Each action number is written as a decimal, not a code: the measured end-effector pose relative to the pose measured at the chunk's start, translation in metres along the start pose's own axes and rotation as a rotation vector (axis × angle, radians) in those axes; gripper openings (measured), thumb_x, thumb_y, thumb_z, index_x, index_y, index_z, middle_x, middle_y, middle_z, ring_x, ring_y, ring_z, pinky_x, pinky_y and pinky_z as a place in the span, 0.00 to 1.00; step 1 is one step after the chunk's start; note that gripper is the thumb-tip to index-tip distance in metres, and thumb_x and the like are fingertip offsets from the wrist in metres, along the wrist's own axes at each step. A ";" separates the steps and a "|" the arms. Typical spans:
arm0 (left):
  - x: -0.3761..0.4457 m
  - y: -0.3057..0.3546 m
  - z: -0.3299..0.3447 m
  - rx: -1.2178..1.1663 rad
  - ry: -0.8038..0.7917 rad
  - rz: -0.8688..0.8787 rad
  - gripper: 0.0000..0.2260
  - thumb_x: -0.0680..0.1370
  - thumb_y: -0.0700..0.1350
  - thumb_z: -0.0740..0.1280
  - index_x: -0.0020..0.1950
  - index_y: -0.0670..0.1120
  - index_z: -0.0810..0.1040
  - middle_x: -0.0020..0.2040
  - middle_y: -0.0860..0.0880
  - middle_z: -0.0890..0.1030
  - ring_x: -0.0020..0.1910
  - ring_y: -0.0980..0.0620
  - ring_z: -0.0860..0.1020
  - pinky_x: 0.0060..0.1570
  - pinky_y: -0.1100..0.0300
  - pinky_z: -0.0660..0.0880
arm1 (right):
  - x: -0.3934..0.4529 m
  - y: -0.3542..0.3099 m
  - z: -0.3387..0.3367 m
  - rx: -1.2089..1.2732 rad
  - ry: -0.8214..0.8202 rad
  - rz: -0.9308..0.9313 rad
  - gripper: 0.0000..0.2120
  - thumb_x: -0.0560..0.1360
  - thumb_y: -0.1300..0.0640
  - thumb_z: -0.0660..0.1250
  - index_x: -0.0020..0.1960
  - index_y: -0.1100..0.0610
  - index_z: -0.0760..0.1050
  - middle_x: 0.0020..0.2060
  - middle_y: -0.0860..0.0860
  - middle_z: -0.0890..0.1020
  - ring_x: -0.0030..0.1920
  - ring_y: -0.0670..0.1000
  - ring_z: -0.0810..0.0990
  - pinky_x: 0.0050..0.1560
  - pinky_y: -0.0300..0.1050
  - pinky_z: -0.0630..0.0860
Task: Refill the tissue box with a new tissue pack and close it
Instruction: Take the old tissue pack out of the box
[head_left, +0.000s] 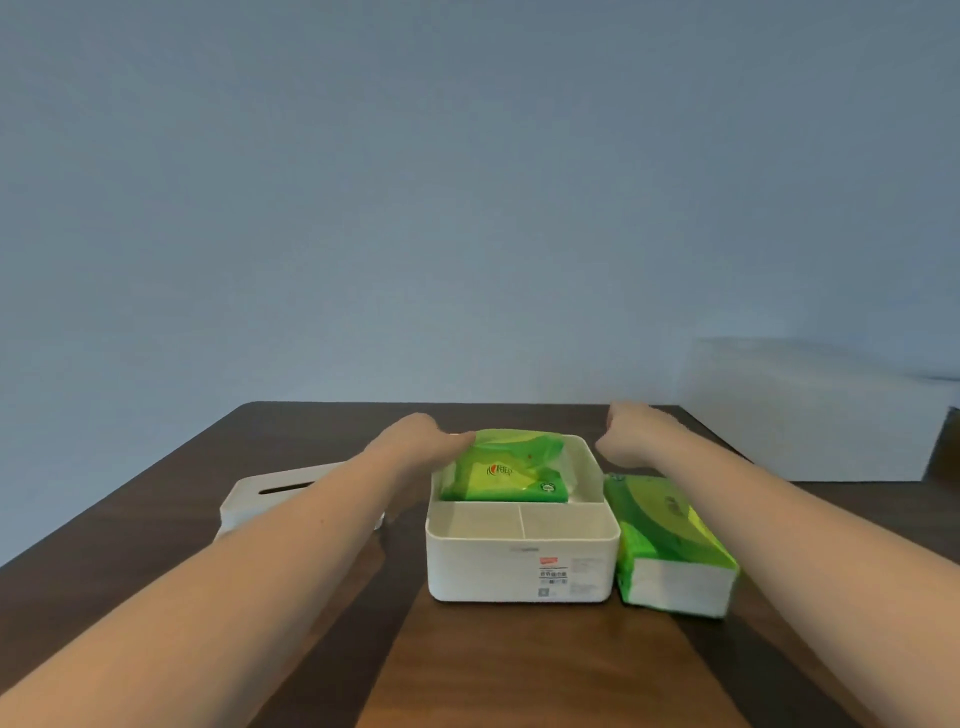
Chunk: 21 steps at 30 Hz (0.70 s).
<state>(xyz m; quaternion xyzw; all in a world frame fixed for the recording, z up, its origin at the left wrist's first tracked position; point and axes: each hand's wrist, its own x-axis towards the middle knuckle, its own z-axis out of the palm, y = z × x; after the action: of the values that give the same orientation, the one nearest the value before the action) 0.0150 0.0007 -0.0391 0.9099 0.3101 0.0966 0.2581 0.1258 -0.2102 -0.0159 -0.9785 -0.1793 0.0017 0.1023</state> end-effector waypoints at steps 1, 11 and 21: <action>0.000 0.002 0.001 0.020 0.011 -0.012 0.25 0.74 0.61 0.62 0.58 0.42 0.77 0.51 0.47 0.81 0.53 0.43 0.79 0.49 0.55 0.74 | -0.002 0.005 0.001 -0.037 -0.043 0.019 0.21 0.73 0.56 0.59 0.64 0.58 0.71 0.61 0.56 0.78 0.58 0.60 0.77 0.53 0.48 0.76; 0.002 0.018 0.007 -0.121 0.059 -0.051 0.05 0.72 0.38 0.61 0.36 0.42 0.73 0.33 0.47 0.70 0.32 0.49 0.67 0.32 0.59 0.63 | -0.020 0.027 0.014 -0.142 -0.371 0.076 0.46 0.70 0.32 0.63 0.77 0.59 0.54 0.73 0.56 0.67 0.67 0.59 0.72 0.59 0.49 0.71; 0.010 0.022 -0.004 -0.577 0.311 0.055 0.04 0.76 0.40 0.59 0.42 0.43 0.72 0.34 0.48 0.68 0.37 0.46 0.66 0.33 0.58 0.61 | -0.005 0.033 0.036 -0.036 -0.306 0.118 0.52 0.64 0.32 0.67 0.78 0.54 0.50 0.74 0.56 0.66 0.71 0.61 0.67 0.67 0.54 0.69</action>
<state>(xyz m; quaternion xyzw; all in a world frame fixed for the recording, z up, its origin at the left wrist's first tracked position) 0.0330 -0.0060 -0.0236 0.7815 0.2812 0.3253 0.4520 0.1310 -0.2346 -0.0582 -0.9773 -0.1348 0.1537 0.0561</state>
